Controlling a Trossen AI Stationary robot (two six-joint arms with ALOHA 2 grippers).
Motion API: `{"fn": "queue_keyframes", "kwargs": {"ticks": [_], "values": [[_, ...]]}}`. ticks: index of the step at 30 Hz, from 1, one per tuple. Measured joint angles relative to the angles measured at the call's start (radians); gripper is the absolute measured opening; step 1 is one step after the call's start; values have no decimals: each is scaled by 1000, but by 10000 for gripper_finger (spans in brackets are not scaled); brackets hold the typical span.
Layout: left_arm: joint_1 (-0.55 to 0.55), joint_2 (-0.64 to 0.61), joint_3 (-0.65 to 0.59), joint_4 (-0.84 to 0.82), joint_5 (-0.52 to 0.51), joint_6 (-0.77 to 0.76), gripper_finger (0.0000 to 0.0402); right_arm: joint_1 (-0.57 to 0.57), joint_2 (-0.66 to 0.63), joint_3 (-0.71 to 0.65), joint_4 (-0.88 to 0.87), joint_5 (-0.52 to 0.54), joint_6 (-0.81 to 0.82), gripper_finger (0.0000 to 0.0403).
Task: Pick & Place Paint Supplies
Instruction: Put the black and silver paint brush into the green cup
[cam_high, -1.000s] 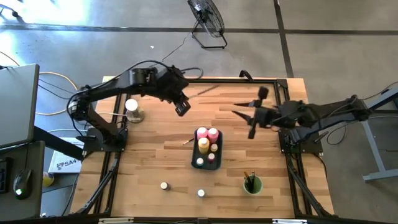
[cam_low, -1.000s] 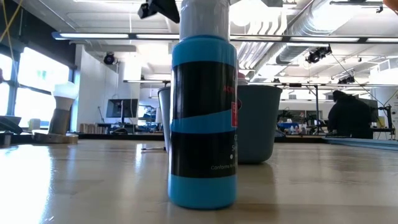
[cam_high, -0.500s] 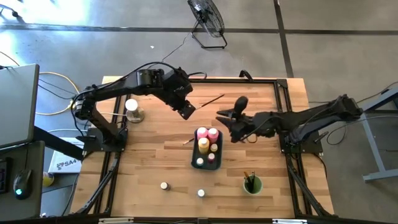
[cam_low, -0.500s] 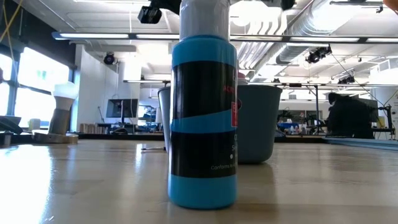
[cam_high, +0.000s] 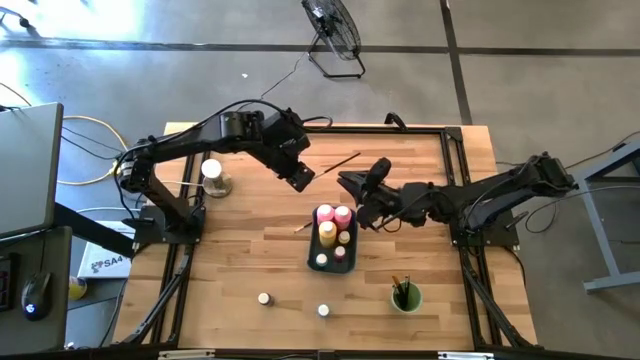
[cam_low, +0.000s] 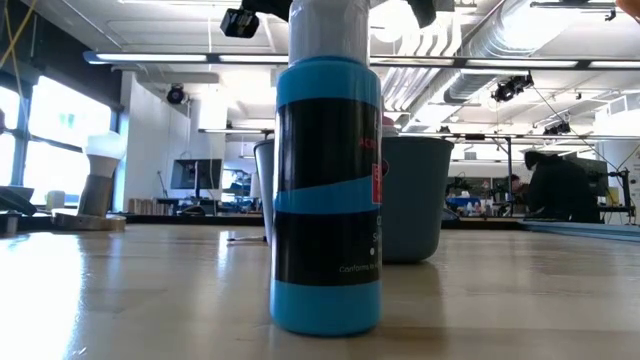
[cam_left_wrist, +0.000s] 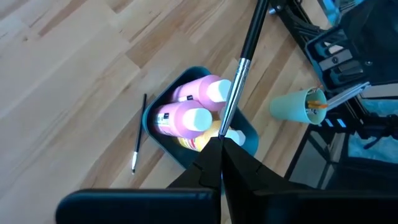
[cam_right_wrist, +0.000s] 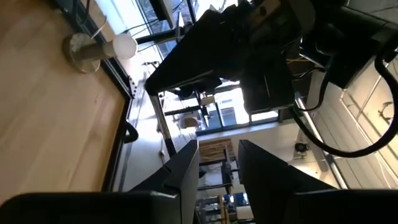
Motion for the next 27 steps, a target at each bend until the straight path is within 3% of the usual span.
{"fn": "queue_keyframes", "kwargs": {"ticks": [12, 16, 27], "values": [[0, 0, 0, 51, 27, -4, 0, -5, 1, 0, -92, 29, 24, 108], [0, 0, 0, 51, 29, -8, 0, -5, 1, 0, -61, 91, 26, 108], [0, 0, 0, 52, 74, -30, 0, -54, 1, 0, -116, 67, 24, 108]]}}
